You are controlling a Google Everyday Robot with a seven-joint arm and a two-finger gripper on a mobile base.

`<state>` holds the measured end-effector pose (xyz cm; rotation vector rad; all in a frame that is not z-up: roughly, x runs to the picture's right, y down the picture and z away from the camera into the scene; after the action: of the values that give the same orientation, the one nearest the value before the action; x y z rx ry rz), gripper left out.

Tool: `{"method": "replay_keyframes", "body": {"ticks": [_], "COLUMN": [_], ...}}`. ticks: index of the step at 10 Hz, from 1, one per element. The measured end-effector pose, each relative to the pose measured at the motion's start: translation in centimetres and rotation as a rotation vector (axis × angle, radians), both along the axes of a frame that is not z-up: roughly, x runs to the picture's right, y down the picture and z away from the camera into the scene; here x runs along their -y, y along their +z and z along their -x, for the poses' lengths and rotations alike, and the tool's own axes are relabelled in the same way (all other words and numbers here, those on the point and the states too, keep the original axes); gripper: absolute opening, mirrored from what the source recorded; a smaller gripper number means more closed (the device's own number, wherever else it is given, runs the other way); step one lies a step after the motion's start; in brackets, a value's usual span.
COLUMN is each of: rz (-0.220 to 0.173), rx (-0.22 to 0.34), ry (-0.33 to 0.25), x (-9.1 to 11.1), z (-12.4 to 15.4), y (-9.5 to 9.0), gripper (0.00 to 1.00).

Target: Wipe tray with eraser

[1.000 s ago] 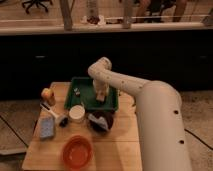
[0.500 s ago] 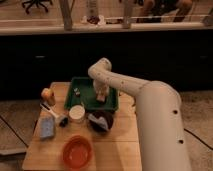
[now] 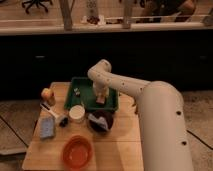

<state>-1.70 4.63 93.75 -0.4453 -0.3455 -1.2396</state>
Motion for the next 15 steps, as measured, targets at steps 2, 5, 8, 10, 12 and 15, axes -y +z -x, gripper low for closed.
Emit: {"method": "replay_keyframes", "body": {"ticks": [2,5,8,10,12,15], "rz": [0.006,0.001,-0.026,-0.043,-0.047,-0.034], "rx": [-0.02,-0.069,-0.093,-0.094,-0.06,-0.003], "ry": [0.017,0.045,0.043,0.031,-0.001,-0.059], "x": [-0.1,1.0,2.9,4.0,4.6,4.3], "z": [-0.9,-3.5,-4.3,-4.4,-2.6,0.2], "y": [-0.2,-0.1,0.3,0.8,1.1,1.2], "gripper": [0.0,0.0,0.0,0.0,0.0,0.0]}}
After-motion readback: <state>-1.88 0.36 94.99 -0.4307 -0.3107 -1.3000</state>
